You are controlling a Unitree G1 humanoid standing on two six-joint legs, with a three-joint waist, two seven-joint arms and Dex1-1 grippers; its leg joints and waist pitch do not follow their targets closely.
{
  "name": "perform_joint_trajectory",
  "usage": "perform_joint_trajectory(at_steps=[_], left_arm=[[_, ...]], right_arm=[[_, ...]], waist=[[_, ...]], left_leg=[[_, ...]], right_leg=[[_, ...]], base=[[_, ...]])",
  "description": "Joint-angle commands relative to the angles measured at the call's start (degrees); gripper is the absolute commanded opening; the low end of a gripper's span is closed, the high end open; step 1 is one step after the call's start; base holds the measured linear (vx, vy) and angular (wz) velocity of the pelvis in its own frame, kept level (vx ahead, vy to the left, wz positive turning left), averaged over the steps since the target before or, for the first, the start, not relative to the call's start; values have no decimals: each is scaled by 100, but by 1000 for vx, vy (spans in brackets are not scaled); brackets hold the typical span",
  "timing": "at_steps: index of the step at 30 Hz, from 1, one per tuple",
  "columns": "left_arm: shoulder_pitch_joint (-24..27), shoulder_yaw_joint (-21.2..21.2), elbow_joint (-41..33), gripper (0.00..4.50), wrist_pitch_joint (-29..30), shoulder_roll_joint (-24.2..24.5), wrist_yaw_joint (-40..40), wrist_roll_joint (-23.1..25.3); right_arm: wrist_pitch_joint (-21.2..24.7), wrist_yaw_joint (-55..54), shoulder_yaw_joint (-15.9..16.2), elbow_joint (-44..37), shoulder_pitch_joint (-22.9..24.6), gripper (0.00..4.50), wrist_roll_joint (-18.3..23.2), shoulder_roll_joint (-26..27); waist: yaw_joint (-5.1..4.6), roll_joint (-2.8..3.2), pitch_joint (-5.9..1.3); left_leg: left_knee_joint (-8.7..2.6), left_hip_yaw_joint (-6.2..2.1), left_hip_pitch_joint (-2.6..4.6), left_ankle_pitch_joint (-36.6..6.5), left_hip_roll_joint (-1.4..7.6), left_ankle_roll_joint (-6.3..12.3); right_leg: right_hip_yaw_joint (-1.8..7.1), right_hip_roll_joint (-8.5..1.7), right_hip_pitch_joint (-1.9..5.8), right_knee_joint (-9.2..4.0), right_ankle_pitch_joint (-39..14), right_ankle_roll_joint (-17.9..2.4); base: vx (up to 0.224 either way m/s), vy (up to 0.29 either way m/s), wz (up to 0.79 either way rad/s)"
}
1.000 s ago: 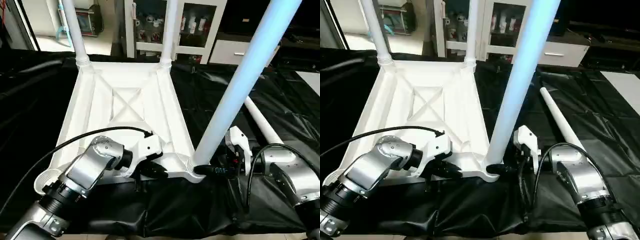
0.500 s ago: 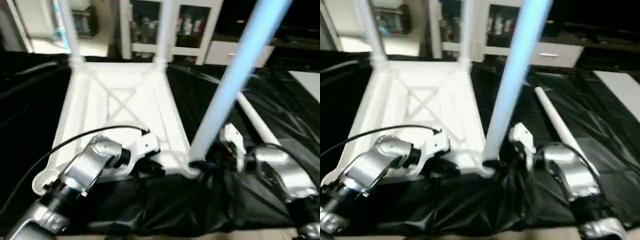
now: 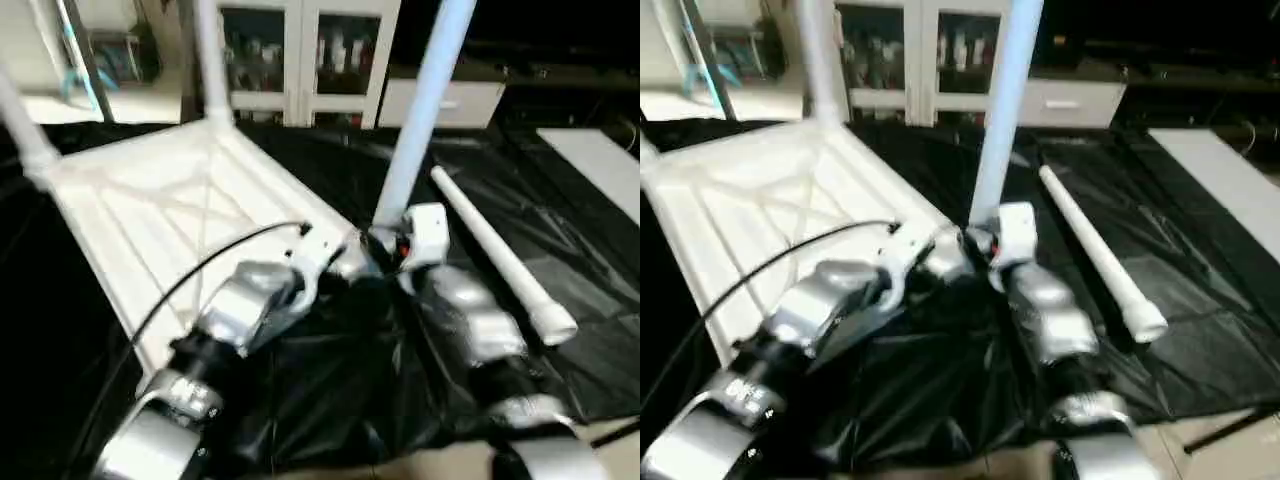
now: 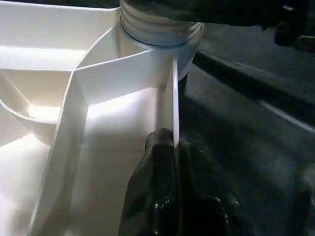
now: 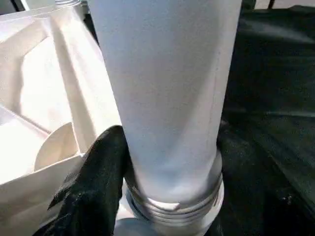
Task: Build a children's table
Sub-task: Rotate leg to tighten
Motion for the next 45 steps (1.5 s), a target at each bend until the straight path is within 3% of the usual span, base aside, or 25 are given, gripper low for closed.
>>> perform_joint_trajectory(at_steps=[1, 4, 7, 9, 11, 14, 16, 17, 19, 20, 21, 25, 28, 30, 37, 39, 43, 45], left_arm=[[-166, 183, -145, 0, -388, -77, 41, -69], [-137, 127, -110, 0, -432, 23, 36, -22], [-117, 127, -60, 0, -461, 85, 13, -11], [-107, 131, -43, 0, -460, 108, -4, -11], [-102, 132, -37, 0, -464, 119, -13, -12], [-90, 104, -42, 0, -486, 148, -71, -15], [-85, 81, -48, 0, -508, 166, -114, -13], [-29, -4, -116, 0, -638, 254, -321, -30], [-16, -23, -132, 0, -672, 271, -367, -34], [17, -39, -180, 0, -649, 298, -415, -42], [61, -84, -234, 0, -726, 349, -546, -49], [210, -166, -429, 0, -673, 500, -805, -102], [327, -250, -570, 0, -772, 630, -1011, -121], [544, -378, -819, 0, -931, 844, -1426, -188], [896, -499, -1347, 0, -1016, 1217, -2212, -433], [952, -509, -1424, 0, -1030, 1283, -2270, -443], [1018, -478, -1474, 0, -1089, 1338, -2333, -396], [1012, -417, -1483, 47, -1046, 1316, -2338, -444]], right_arm=[[97, 64, 141, 349, 150, 247, -180, 71], [7, 223, 227, 278, 168, 247, -200, 73], [-195, 293, 297, 178, 217, 247, -280, 33], [-180, 613, 143, -95, 320, 247, 36, 70], [-141, 791, 92, -283, 382, 303, 183, 62], [-30, 1111, 46, -646, 503, 320, 379, -5], [14, 1251, 75, -794, 556, 343, 420, -60], [188, 1694, 124, -1354, 784, 356, 616, -330], [217, 1767, 131, -1451, 826, 365, 653, -381], [265, 1868, 123, -1622, 904, 374, 707, -492], [353, 2007, 99, -1839, 1002, 386, 769, -653], [595, 2527, -24, -2358, 1281, 409, 912, -1149], [660, 2774, -120, -2495, 1410, 445, 966, -1440], [605, 3195, -125, -2625, 1589, 448, 959, -1849], [618, 3890, 34, -2900, 1898, 448, 923, -2481], [651, 4099, 61, -2939, 1956, 448, 982, -2607], [600, 4189, 59, -2883, 1934, 448, 1001, -2644], [569, 4182, 67, -2835, 1890, 450, 982, -2616]], waist=[[56, -14, -397], [85, -19, -401], [97, 12, -367], [99, 13, -355], [111, 15, -350], [124, 8, -345], [119, -5, -342], [118, -10, -341], [127, -18, -346], [109, -9, -341], [121, -8, -344], [194, -16, -352], [200, -23, -329], [205, -42, -318], [191, -52, -287], [208, -18, -291], [234, -23, -311], [247, -32, -314]], left_leg=[[-444, -52, -2, -1137, 189, 76], [-435, -35, -24, -875, 177, 207], [-460, -33, 0, -1057, 193, 156], [-469, -35, 15, -1242, 194, 115], [-487, -44, 20, -1353, 205, 99], [-495, -49, 20, -1428, 207, 84], [-505, -64, -24, -1396, 205, 105], [-500, -63, -17, -1415, 204, 129], [-495, -65, -16, -1344, 209, 177], [-507, -75, -36, -1320, 217, 180], [-492, -63, -9, -1310, 219, 183], [-483, -41, -4, -1046, 236, 258], [-489, -40, -11, -1233, 229, 232], [-494, -44, -11, -1334, 233, 224], [-506, -73, 3, -1598, 237, 213], [-499, -63, 39, -1604, 242, 213], [-506, -64, 0, -1436, 252, 235], [-506, -56, -2, -1366, 252, 232]], right_leg=[[274, -322, 247, -378, -1401, -994], [276, -333, 287, -352, -1164, -1092], [274, -335, 269, -406, -1592, -1021], [276, -336, 259, -439, -1828, -948], [279, -324, 255, -450, -1890, -890], [277, -325, 251, -457, -1958, -879], [277, -344, 281, -456, -2014, -836], [270, -341, 274, -491, -2183, -751], [279, -340, 282, -481, -2120, -732], [274, -344, 273, -471, -2121, -755], [275, -348, 253, -490, -2138, -775], [294, -339, 267, -412, -1578, -976], [292, -355, 262, -462, -1990, -894], [292, -360, 257, -497, -2271, -785], [270, -366, 202, -573, -2961, -526], [279, -364, 166, -577, -2913, -570], [282, -354, 204, -510, -2449, -716], [286, -350, 213, -489, -2307, -773]], base=[[54, -5, 4], [18, -2, 1], [0, 0, 0], [0, 0, 0], [0, 0, 0], [0, 0, 0], [0, 0, 0], [0, 0, 0], [0, 0, 0], [0, 0, 0], [0, 0, 0], [0, 0, 0], [0, 0, 0], [0, 0, 0], [0, 0, 0], [0, 0, 0], [0, 0, 0], [0, 0, 0]])
